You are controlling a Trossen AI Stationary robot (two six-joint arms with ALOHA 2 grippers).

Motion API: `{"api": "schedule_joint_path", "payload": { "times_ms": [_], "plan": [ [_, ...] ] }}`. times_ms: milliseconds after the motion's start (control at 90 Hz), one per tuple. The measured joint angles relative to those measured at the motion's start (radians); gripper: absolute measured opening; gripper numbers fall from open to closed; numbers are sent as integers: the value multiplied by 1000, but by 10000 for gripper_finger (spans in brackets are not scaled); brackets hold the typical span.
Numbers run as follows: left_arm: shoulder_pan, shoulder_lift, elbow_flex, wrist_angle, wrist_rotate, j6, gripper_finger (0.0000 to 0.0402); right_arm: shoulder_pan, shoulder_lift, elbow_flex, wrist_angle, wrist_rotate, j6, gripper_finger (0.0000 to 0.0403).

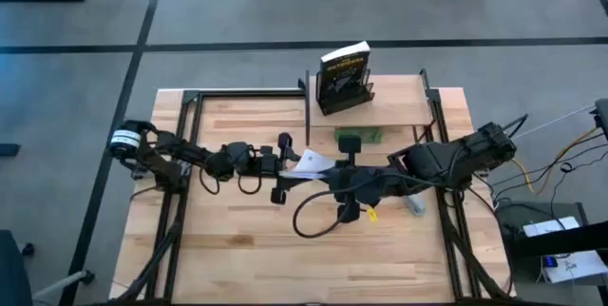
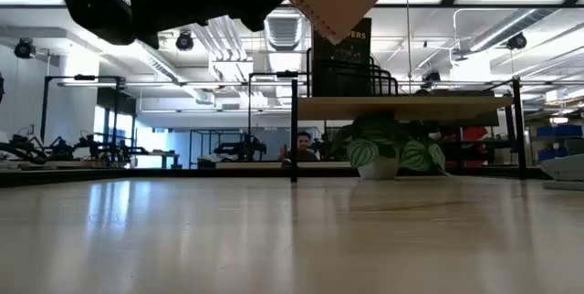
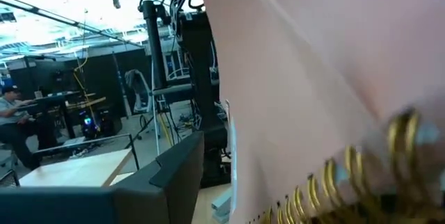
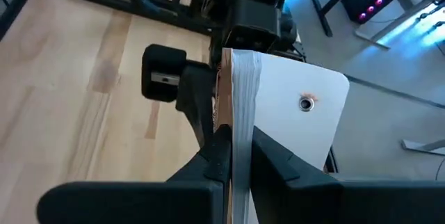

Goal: Stock shelves
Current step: Remove the pink notebook from the black desk organizer on the shelf

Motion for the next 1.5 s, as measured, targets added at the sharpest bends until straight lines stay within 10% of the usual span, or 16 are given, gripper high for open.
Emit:
{"api": "schedule_joint_path", "payload": {
  "times_ms": [722, 967, 1500],
  "plan": [
    [-3, 0, -1, 54, 88, 1, 13, 0, 0, 0, -11, 34, 1, 18],
    [-4, -16, -1, 20, 59, 2, 19, 0, 0, 0, -14, 34, 9, 18],
    [-4, -297, -3, -607, -94, 16, 8, 0, 0, 2, -112, 36, 117, 128]
  ]
}}
